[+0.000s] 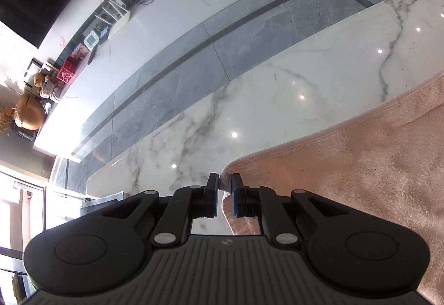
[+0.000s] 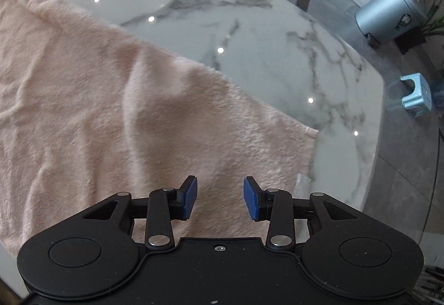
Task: Fold towel
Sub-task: 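Pull the held towel edges apart with both tools to straighten the towel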
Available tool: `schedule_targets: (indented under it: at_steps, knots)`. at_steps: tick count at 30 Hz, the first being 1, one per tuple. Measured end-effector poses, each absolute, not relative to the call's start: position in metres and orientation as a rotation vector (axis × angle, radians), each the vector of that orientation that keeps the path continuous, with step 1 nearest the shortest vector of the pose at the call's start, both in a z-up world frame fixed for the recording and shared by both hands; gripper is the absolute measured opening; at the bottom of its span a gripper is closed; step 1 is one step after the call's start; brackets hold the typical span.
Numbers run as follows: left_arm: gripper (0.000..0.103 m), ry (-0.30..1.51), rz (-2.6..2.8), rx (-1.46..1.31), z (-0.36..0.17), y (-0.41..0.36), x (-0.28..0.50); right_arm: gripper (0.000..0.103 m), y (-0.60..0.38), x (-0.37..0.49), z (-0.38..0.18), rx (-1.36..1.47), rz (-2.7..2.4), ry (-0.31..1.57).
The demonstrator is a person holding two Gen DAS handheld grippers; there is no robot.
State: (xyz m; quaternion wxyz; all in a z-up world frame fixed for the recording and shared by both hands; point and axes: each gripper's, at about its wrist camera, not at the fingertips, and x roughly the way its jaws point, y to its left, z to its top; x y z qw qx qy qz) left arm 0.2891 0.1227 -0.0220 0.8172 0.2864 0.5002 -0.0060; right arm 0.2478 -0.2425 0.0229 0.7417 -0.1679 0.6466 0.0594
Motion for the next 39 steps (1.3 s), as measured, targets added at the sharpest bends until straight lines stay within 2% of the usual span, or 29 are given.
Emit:
schedule_targets:
  at_steps: [9, 16, 18, 20, 24, 27, 28, 31, 39]
  knots:
    - [0.009, 1.101, -0.016, 0.623, -0.033, 0.126, 0.293, 0.035, -0.339, 0.289, 0.025, -0.093, -0.071, 1.374]
    - [0.009, 1.122, -0.016, 0.636, -0.038, 0.124, 0.297, 0.035, -0.352, 0.310, -0.001, 0.010, -0.035, 1.372]
    - [0.009, 1.127, -0.016, 0.642, -0.039, 0.124, 0.299, 0.031, -0.350, 0.313, -0.002, 0.008, -0.023, 1.370]
    - [0.009, 1.129, -0.016, 0.645, -0.040, 0.123, 0.300, 0.019, -0.348, 0.313, -0.002, 0.004, -0.006, 1.374]
    - [0.009, 1.136, -0.017, 0.648, -0.044, 0.122, 0.301, 0.017, -0.339, 0.313, -0.001, -0.038, 0.010, 1.375]
    - [0.009, 1.138, -0.017, 0.646, -0.047, 0.122, 0.300, 0.010, -0.333, 0.311, 0.001, -0.078, 0.002, 1.364]
    - [0.009, 1.138, -0.017, 0.646, -0.048, 0.123, 0.300, 0.004, -0.331, 0.309, 0.003, -0.095, -0.002, 1.359]
    - [0.009, 1.139, -0.017, 0.643, -0.048, 0.123, 0.298, 0.000, -0.330, 0.304, 0.010, -0.119, -0.011, 1.331]
    - [0.009, 1.135, -0.006, 0.637, -0.049, 0.111, 0.288, 0.000, -0.335, 0.304, 0.027, -0.089, 0.028, 1.314]
